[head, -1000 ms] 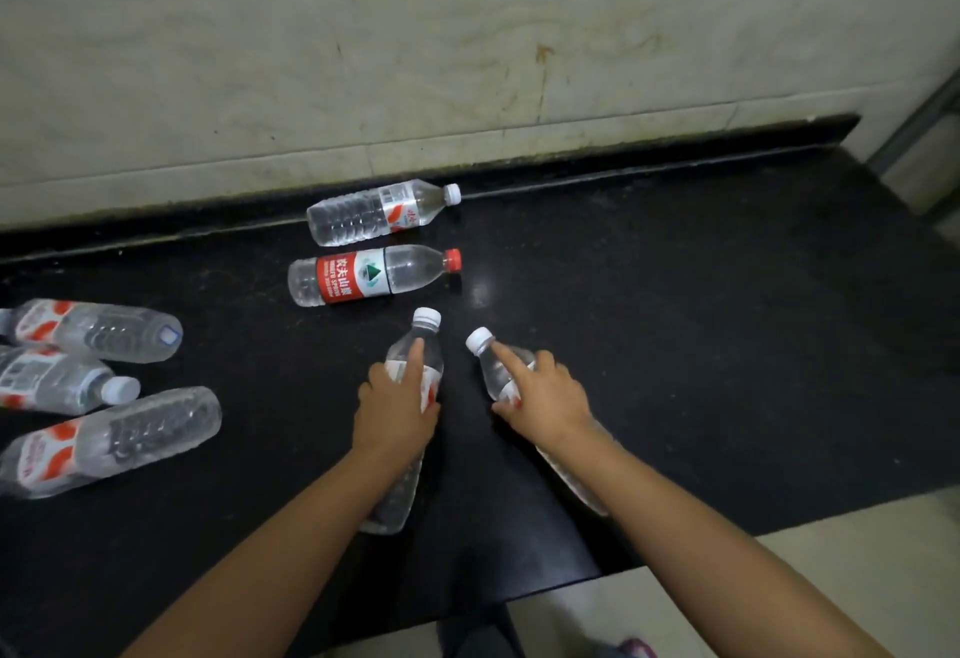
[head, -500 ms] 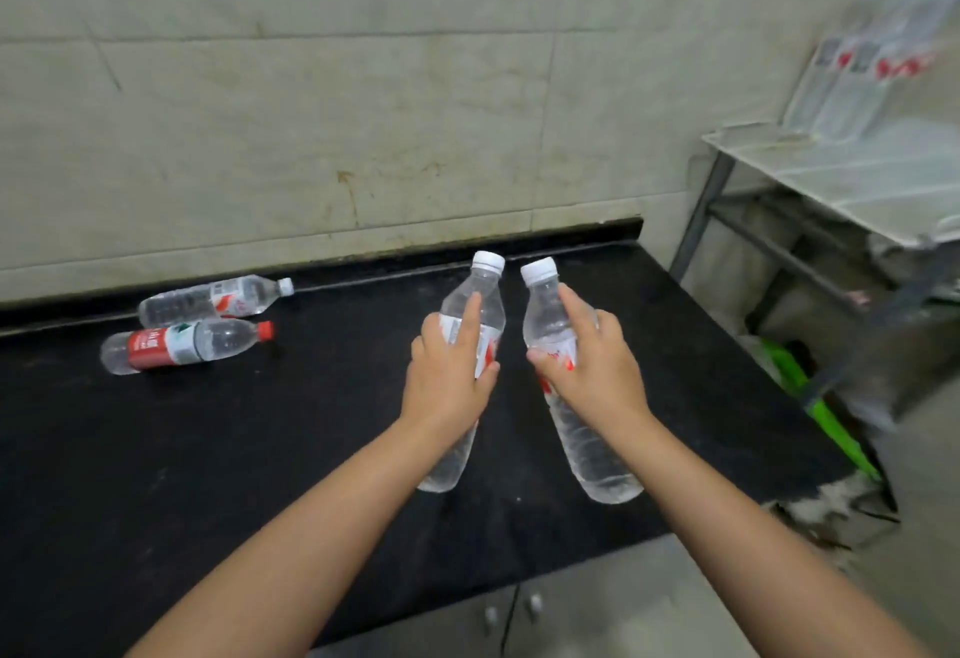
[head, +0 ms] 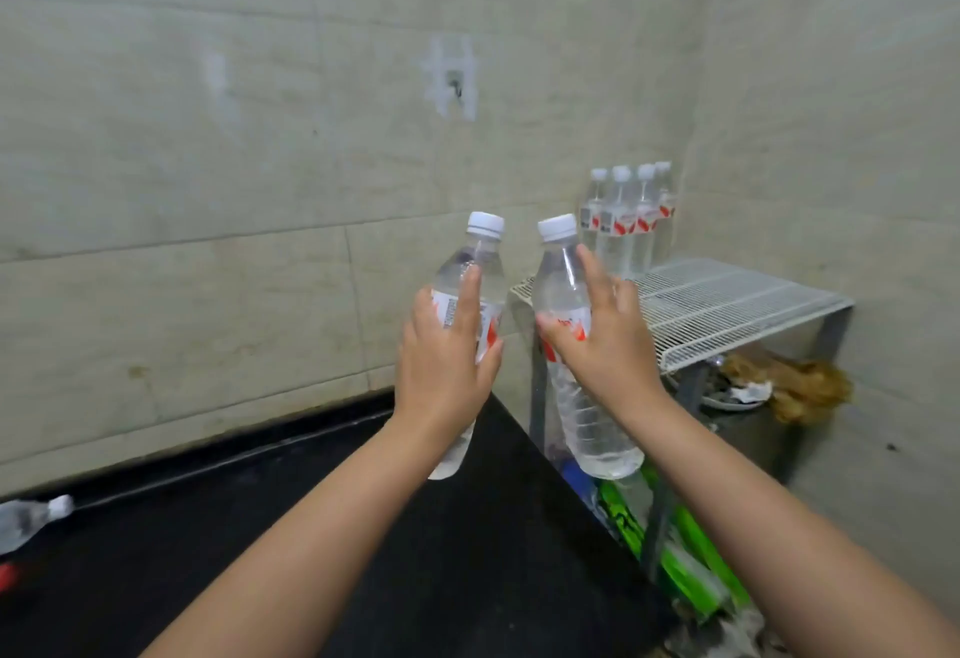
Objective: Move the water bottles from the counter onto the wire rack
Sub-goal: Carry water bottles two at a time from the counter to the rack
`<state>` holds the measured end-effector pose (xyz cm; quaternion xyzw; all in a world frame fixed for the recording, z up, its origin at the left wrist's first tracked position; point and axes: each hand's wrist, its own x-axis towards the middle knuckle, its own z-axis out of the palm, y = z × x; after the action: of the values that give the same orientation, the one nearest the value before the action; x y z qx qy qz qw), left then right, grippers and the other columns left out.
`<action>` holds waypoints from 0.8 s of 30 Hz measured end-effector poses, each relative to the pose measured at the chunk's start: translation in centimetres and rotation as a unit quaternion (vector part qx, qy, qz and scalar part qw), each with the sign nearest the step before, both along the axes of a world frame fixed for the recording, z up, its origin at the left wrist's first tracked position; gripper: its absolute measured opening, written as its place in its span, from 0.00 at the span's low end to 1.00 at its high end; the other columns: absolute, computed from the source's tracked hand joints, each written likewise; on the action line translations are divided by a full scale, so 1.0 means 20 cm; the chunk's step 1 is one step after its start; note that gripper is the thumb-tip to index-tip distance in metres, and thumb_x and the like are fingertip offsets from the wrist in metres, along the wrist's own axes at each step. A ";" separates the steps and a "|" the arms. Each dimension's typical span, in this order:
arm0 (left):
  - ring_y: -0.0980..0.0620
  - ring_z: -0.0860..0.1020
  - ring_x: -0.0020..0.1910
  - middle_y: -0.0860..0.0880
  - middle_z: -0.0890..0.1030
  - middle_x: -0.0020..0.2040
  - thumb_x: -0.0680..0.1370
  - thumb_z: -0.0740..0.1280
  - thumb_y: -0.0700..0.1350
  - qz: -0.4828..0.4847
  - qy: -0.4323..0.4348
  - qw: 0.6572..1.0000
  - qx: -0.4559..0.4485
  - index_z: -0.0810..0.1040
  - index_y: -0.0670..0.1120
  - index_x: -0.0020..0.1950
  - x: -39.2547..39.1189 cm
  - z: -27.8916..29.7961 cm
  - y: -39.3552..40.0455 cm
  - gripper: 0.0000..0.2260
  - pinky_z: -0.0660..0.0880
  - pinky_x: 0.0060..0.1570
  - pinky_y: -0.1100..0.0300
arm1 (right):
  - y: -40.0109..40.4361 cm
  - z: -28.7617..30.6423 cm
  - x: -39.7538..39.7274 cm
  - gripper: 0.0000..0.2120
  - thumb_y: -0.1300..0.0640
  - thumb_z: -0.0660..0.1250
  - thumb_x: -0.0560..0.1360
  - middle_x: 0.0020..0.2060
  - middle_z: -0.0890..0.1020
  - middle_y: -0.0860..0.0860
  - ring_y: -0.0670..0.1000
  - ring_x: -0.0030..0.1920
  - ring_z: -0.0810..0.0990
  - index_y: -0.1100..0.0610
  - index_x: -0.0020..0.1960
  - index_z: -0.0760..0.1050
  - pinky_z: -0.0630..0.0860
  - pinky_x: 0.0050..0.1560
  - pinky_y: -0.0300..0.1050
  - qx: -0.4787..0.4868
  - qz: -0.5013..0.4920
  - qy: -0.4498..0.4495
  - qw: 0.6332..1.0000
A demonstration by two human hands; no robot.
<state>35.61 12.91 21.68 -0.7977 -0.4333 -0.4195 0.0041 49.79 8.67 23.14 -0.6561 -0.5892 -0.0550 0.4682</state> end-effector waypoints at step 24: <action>0.38 0.61 0.69 0.34 0.59 0.70 0.78 0.60 0.51 0.019 -0.049 0.998 -0.041 0.42 0.56 0.74 1.77 0.03 0.99 0.33 0.62 0.69 0.48 | 1.00 0.04 1.81 0.34 0.53 0.65 0.75 0.68 0.63 0.59 0.58 0.63 0.71 0.52 0.74 0.52 0.68 0.55 0.44 0.037 -0.016 0.081 0.996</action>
<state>70.92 32.62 22.32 -0.7672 -0.4648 -0.4399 -0.0423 85.94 28.72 23.92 -0.6496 -0.5366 -0.0307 0.5378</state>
